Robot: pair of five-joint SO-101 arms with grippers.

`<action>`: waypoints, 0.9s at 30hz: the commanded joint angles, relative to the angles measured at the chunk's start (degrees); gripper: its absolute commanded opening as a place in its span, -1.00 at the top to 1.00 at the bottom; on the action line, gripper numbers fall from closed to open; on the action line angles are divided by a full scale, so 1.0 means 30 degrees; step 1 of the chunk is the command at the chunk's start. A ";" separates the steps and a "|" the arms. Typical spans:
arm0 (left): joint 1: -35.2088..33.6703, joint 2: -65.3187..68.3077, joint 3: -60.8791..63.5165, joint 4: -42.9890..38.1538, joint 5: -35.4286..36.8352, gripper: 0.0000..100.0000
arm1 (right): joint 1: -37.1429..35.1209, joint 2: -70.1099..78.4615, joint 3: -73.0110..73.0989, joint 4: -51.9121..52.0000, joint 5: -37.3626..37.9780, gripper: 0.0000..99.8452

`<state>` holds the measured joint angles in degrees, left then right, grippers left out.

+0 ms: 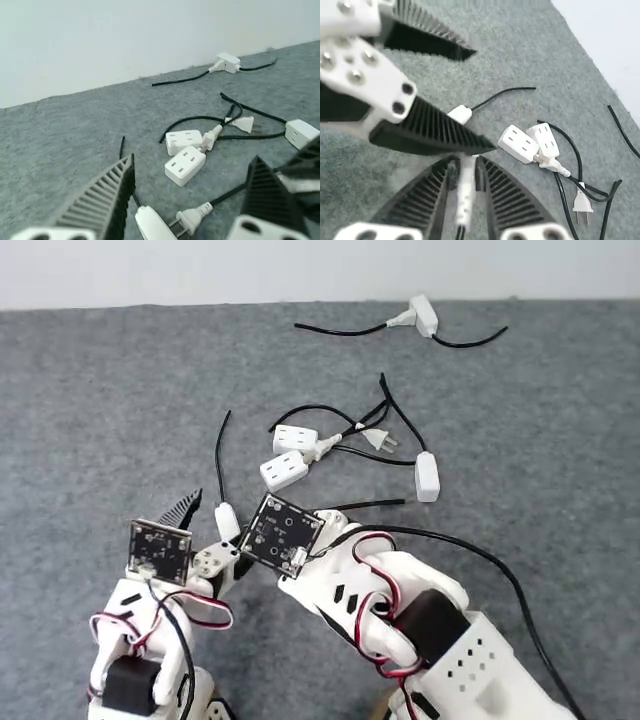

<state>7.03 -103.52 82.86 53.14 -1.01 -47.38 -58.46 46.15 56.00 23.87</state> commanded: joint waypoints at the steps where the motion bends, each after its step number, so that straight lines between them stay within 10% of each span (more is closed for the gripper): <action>1: 0.0615 -0.0293 0.0073 -0.0234 -0.0381 0.30 | -0.0249 -0.0894 -0.0352 -0.0015 -0.0234 0.98; 13: 0.0381 -0.0293 0.0073 -0.0234 -0.0381 0.30 | -0.0396 -0.0806 -0.0234 0.0220 -0.0264 0.98; 27: -0.6945 -0.0293 0.2095 -0.5070 0.1612 0.30 | 0.1656 0.0220 0.2579 0.0073 -0.2960 0.98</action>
<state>-12.31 -103.52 89.54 40.04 2.51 -43.69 -60.04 52.57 56.35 15.87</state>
